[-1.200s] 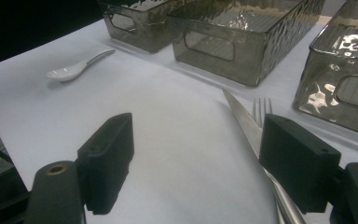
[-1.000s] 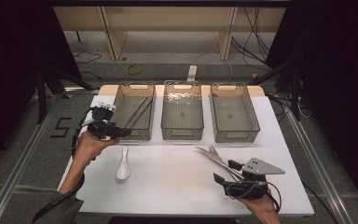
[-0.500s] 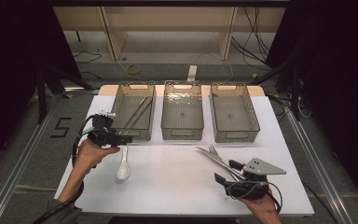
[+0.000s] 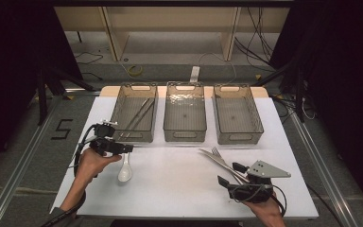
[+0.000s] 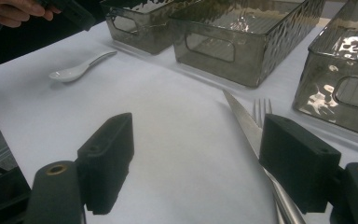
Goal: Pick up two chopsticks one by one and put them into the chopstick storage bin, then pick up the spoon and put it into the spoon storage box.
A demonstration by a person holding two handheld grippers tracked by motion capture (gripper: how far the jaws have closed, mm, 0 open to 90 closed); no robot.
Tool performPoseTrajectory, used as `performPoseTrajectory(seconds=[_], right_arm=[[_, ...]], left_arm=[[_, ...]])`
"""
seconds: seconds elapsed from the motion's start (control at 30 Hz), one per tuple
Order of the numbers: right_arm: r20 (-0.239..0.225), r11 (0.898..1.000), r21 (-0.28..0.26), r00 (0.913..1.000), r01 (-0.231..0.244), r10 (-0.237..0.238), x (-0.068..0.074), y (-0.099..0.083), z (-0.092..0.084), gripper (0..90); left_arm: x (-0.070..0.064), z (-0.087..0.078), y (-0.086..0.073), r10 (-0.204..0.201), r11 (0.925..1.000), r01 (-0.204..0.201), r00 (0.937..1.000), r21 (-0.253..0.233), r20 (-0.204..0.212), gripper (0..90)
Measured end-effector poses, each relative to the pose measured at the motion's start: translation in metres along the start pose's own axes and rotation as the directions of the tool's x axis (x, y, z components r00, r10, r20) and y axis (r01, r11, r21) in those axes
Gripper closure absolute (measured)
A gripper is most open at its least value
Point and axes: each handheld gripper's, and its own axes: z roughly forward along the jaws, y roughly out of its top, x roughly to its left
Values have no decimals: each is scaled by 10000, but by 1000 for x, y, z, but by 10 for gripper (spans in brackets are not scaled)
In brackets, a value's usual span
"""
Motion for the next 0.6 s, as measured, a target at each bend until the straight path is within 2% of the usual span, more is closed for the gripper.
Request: performPoseTrajectory(seconds=[0.17, 0.43, 0.6], right_arm=[[35, 10000, -1, 10000, 30, -30, 1, 0, 0, 269], [3, 9999, 33, 9999, 119, -119, 1, 1, 1, 269], [20, 10000, -15, 10000, 77, -77, 0, 1, 0, 269]], left_arm=[[4, 4, -5, -318, 9988, 327, 9992, 366, -247, 178], [7, 9, -11, -474, 9953, 503, 9982, 826, -363, 191], [6, 15, -13, -450, 9907, 477, 9987, 1276, -239, 228]])
